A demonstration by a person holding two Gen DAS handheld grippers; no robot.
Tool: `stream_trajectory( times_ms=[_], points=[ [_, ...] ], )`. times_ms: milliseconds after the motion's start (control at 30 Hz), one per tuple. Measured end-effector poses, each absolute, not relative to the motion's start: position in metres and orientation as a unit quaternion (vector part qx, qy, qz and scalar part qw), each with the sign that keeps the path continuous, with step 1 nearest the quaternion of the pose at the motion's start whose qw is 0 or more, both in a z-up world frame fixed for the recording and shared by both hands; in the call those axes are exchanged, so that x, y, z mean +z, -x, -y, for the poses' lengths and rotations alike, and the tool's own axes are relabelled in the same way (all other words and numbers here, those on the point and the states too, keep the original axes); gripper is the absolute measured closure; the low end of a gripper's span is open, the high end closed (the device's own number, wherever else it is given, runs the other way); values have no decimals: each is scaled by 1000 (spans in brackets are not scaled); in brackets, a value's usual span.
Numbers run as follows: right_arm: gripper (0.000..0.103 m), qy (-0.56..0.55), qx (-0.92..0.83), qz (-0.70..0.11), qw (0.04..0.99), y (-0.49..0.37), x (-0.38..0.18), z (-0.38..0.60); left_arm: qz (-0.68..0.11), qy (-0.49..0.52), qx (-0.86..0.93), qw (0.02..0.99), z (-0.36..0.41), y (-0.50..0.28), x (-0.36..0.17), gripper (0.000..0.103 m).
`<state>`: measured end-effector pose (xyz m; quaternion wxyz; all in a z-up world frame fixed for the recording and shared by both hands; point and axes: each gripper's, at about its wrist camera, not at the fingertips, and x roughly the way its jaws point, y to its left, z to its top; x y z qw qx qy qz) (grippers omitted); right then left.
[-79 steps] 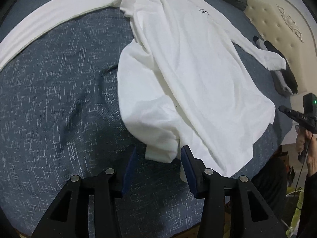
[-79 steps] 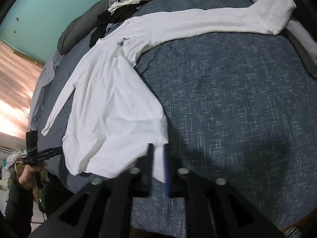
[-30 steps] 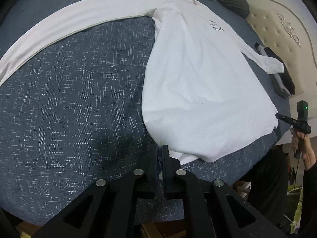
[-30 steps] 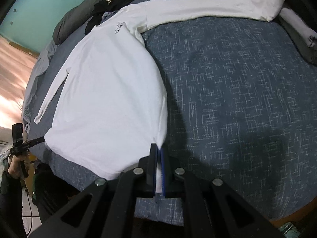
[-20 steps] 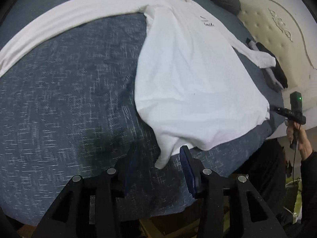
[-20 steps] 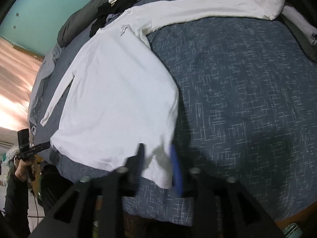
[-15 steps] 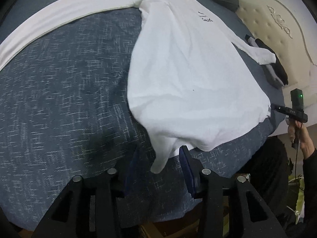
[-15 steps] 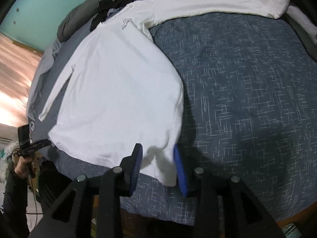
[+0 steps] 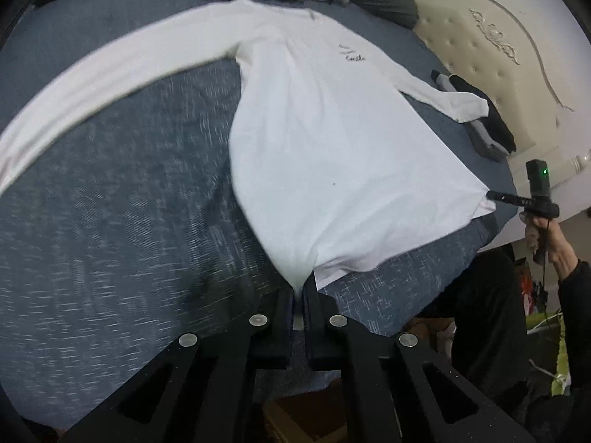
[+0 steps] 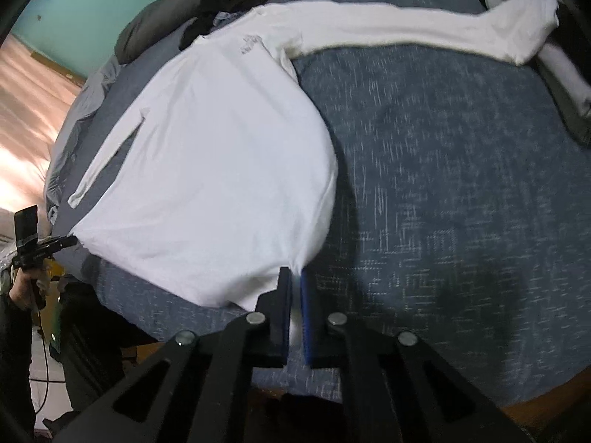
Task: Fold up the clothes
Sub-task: 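Hold the hem with both tools and pull it taut away from the collar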
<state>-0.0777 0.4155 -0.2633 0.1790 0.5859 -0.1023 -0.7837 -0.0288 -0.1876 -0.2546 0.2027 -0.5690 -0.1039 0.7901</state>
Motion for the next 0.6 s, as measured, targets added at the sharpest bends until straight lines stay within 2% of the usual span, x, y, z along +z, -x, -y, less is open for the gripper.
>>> stream_trajectory(
  times_ms=[233, 600],
  points=[
    [99, -591, -780, 72, 192, 61, -248, -412, 80, 576, 788, 205, 202, 9, -242, 99],
    [99, -621, -758, 69, 188, 51, -298, -402, 89, 606, 767, 192, 215, -16, -281, 99]
  ],
)
